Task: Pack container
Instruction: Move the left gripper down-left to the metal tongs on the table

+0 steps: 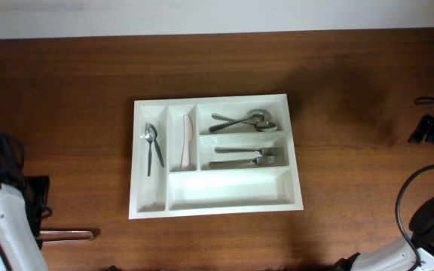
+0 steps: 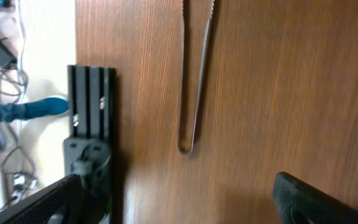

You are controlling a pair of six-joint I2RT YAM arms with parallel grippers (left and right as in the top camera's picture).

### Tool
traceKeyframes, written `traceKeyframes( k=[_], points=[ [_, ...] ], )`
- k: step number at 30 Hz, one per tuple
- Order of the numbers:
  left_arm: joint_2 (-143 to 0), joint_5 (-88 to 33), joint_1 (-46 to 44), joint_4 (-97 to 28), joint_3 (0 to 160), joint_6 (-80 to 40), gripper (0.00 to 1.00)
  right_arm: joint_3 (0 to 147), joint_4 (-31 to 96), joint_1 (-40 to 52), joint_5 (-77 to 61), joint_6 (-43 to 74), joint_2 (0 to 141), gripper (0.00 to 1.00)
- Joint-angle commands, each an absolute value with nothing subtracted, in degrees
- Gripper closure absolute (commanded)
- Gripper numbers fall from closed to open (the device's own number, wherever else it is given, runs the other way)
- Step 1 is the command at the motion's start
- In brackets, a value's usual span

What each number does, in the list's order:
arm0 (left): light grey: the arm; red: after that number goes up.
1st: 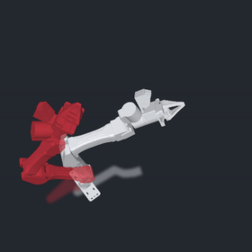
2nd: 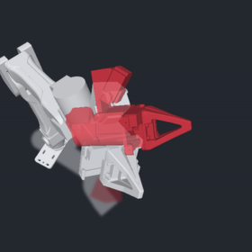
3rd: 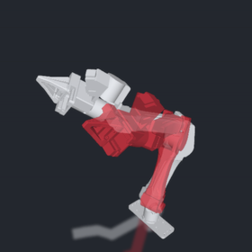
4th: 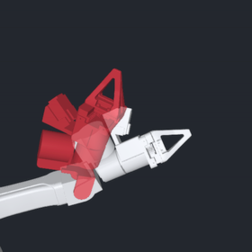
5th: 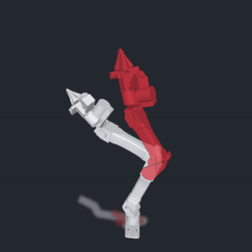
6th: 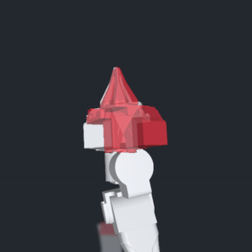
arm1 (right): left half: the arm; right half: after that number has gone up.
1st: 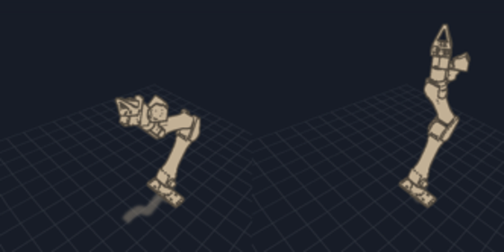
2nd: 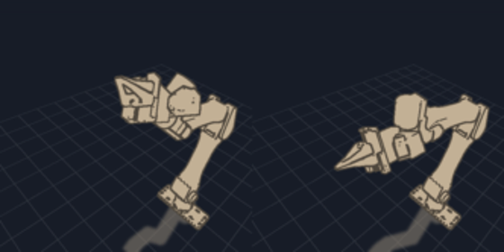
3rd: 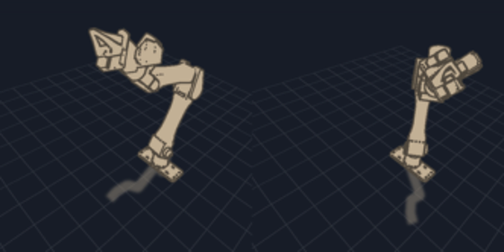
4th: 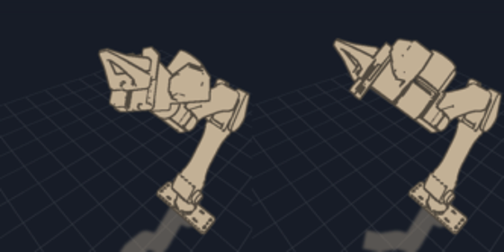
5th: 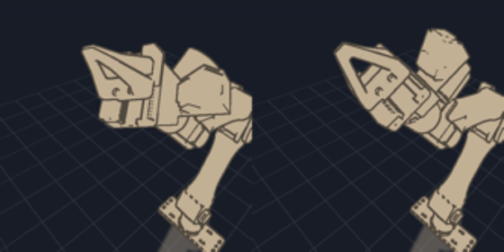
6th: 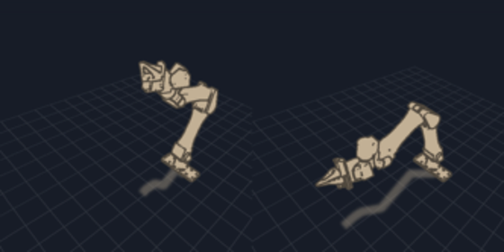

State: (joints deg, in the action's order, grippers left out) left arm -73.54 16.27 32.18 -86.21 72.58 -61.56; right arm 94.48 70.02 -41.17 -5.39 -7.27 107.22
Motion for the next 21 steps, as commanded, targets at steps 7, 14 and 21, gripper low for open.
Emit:
traceKeyframes(
  k=[7, 14, 21],
  points=[
    [-70.19, 6.79, 38.06, -70.83, 55.35, -49.12, 0.01, 94.39, 70.0, -41.32, -5.3, -6.81, 107.42, 0.01],
    [-70.32, 5.17, 42.81, -59.94, 46.02, -49.15, 0.01, 94.39, 70.0, -41.32, -5.32, -6.81, 107.42, 0.01],
    [-70.54, 6.92, 47.35, -55.94, 43.48, -47.64, 0.01, 94.39, 70.0, -41.32, -5.3, -6.81, 107.42, 0.01]
  ],
)
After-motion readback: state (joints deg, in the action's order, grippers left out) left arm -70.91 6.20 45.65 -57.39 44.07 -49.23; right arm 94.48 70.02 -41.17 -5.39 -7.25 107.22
